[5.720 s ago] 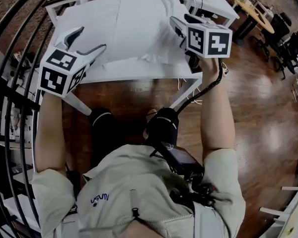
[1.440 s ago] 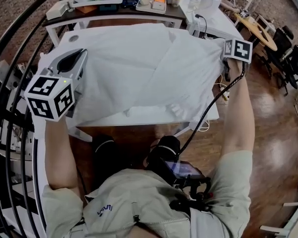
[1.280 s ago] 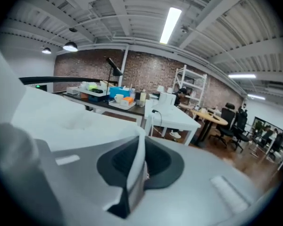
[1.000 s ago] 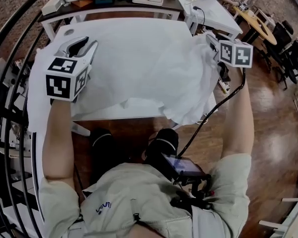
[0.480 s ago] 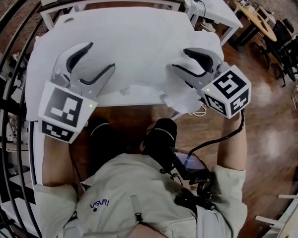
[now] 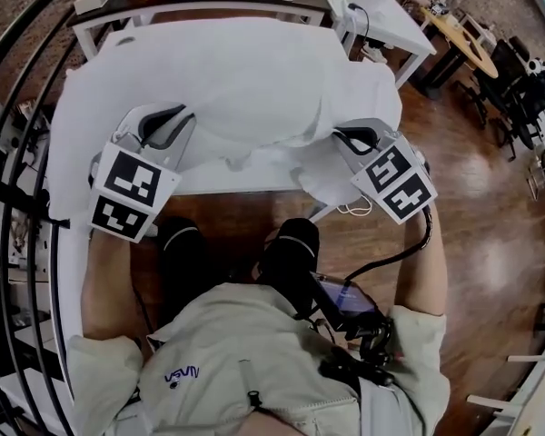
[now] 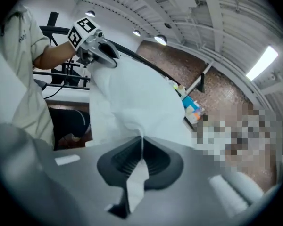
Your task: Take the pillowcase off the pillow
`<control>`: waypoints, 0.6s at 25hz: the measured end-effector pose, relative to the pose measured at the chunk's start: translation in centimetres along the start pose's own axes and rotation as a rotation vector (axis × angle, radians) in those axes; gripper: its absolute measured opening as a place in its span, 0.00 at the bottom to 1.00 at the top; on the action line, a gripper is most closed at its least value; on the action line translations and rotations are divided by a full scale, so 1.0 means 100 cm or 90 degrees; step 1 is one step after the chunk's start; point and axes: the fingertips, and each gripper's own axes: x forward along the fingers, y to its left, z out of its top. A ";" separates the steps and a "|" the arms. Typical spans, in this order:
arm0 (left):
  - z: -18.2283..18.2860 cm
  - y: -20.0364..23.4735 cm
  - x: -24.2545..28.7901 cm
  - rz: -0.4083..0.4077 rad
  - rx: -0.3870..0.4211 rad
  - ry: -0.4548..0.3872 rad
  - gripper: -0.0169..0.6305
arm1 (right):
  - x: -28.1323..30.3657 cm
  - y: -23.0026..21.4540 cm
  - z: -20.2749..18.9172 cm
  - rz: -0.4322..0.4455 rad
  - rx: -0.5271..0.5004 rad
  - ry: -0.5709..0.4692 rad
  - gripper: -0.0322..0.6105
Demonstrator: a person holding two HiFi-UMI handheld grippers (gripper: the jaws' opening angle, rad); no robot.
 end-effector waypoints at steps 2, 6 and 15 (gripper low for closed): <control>0.000 0.002 -0.001 -0.002 -0.018 -0.009 0.13 | -0.004 -0.013 -0.018 -0.024 0.016 0.035 0.06; -0.001 0.003 0.001 0.002 -0.031 -0.015 0.13 | 0.002 -0.041 -0.077 -0.079 0.080 0.136 0.06; 0.009 0.002 -0.006 0.007 -0.055 -0.061 0.25 | -0.003 -0.057 -0.098 -0.103 0.220 0.062 0.12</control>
